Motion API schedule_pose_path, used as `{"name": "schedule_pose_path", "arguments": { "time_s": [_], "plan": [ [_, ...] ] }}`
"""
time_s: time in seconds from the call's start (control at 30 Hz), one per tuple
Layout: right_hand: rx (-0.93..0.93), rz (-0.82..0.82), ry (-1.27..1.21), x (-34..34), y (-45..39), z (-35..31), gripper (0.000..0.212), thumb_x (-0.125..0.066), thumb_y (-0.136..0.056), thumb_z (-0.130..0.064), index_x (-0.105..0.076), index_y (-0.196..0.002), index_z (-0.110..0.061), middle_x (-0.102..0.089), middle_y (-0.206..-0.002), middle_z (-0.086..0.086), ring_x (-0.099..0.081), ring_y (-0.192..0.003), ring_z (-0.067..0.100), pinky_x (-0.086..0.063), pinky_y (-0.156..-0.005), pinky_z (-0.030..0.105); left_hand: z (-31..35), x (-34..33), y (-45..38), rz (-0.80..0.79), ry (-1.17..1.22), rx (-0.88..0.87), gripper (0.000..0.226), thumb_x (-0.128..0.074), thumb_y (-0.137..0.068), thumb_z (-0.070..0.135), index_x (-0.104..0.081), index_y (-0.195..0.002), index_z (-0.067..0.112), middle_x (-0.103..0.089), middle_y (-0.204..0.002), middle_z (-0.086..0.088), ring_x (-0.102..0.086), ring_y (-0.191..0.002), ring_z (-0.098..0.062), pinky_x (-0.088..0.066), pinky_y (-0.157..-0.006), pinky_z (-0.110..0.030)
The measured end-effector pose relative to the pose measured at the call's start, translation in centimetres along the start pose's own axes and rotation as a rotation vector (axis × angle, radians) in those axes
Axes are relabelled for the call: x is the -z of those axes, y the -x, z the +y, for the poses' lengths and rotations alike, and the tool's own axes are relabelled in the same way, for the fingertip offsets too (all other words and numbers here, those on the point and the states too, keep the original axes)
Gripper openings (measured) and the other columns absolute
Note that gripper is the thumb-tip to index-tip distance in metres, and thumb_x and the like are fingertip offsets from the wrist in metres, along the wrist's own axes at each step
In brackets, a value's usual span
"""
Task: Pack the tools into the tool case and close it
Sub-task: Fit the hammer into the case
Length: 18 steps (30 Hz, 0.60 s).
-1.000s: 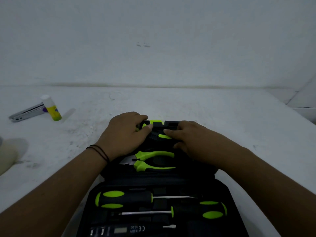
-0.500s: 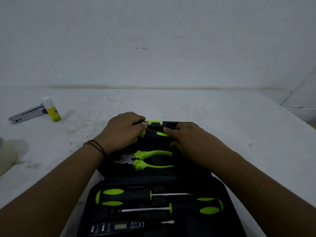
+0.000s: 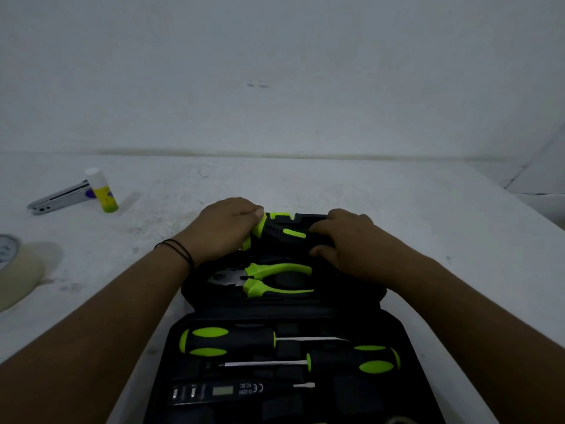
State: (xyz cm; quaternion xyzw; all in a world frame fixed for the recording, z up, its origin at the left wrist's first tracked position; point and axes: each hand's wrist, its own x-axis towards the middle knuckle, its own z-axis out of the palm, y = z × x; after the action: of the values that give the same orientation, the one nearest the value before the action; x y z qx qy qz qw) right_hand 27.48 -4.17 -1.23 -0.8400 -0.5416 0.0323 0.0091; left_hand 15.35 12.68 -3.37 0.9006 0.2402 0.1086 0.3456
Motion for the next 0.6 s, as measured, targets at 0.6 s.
{"name": "schedule_pose_path", "arguments": {
  "time_s": [0.6],
  "plan": [
    [0.025,0.088,0.065,-1.0,0.3,0.5,0.039,-0.045,-0.093,-0.041,-0.05,-0.129,-0.027,-0.051,-0.111,0.006,-0.05,-0.106,0.023,-0.03,-0.092,0.035,0.1,1.3,-1.1,-0.128,-0.04,0.052,0.049,-0.058,-0.086,0.041,-0.053,-0.13,0.018,-0.056,-0.132,-0.001,-0.051,-0.117,-0.014,-0.034,-0.089,-0.02]
  ]
}}
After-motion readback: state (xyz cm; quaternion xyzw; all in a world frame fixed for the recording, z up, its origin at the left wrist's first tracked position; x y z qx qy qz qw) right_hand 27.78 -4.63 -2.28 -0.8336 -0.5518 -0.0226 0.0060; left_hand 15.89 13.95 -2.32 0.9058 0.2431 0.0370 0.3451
